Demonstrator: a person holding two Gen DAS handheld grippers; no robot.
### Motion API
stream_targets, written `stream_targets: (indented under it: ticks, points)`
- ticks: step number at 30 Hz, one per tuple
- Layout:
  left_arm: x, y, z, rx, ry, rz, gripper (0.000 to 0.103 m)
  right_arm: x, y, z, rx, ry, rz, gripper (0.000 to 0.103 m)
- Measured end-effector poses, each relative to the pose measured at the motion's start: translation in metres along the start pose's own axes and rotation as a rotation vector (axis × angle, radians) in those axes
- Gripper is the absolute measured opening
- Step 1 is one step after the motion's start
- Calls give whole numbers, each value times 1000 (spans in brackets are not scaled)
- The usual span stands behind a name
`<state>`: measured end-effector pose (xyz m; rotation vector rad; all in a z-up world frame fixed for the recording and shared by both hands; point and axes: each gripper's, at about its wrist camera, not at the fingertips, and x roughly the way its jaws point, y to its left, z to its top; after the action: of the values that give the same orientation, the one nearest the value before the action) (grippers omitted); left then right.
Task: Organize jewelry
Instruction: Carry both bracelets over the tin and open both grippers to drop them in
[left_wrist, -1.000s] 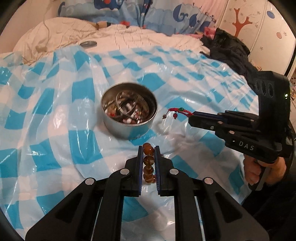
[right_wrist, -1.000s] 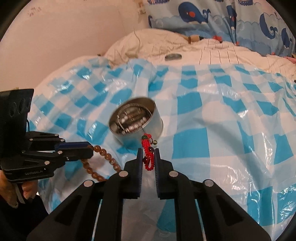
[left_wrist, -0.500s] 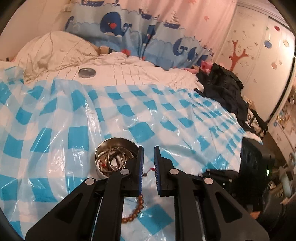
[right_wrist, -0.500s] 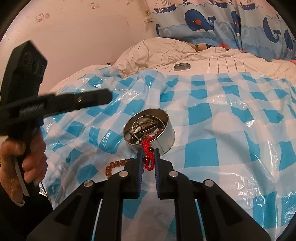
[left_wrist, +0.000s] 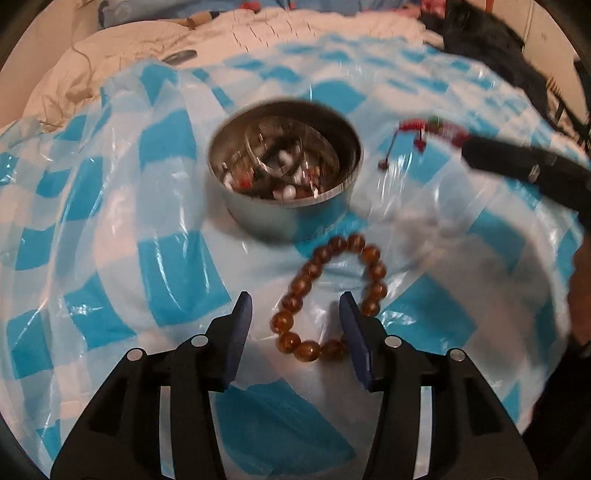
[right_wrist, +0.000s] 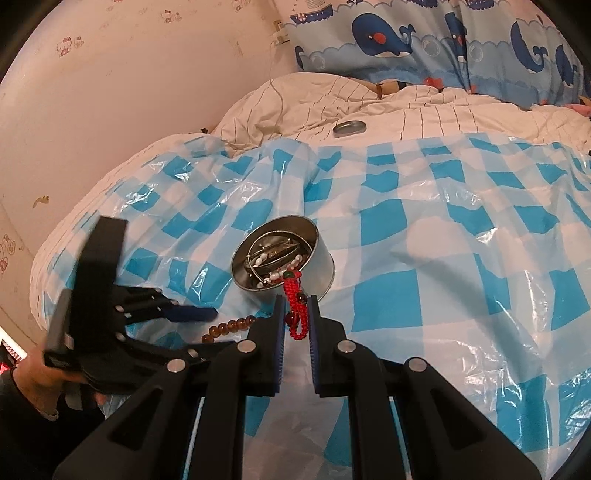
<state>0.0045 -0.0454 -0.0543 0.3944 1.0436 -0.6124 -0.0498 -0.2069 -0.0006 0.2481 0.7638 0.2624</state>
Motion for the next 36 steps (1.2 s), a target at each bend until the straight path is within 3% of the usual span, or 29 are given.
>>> stream_targets:
  ticks: [1,2,3,4,7,10,14,19,21,25,27,29,33,34,35,36]
  points:
    - [1,-2,-1,8,-3,6,40,0,0,0,1,1,0,13]
    - [0,-3,-1,7,0,0,20,0,0,0,3,1,0,12]
    - [-1,-4,0,8,1,6,11,0,0,0,4,1,0,13]
    - [-4,-4,1,7,-6,9,10,0,-1,0,5,0,0,13]
    - [-24,-3,6,-10,-59,-87,10,-2,-1,0,6,-3,2,13]
    - [-55,-2,19,-6,-159,-205,10,-5,-1,2,11,-19,7,13]
    - [-80,2,39,-36,-269,-283,10,-10,-3,5,22,-43,13,12]
    - [-79,14,63,-128,-339,-277,10,-13,-2,7,18,-56,21,13]
    - [-68,21,72,-192,-345,-243,10,-14,0,8,13,-58,25,13]
    - [-36,48,78,-354,-290,-150,11,-12,10,13,-19,-66,33,13]
    - [-26,60,77,-417,-252,-171,19,-8,15,17,-34,-64,34,13]
    - [-32,64,73,-430,-277,-157,36,-1,22,23,-54,-63,37,13]
    - [-51,74,63,-467,-339,-147,51,25,36,40,-100,-57,7,13]
    - [-54,77,61,-476,-343,-148,52,34,37,42,-111,-45,-14,18]
    - [-55,80,59,-482,-342,-152,52,47,38,43,-130,-19,-51,30]
    - [-57,82,55,-484,-337,-145,53,57,38,43,-143,5,-73,32]
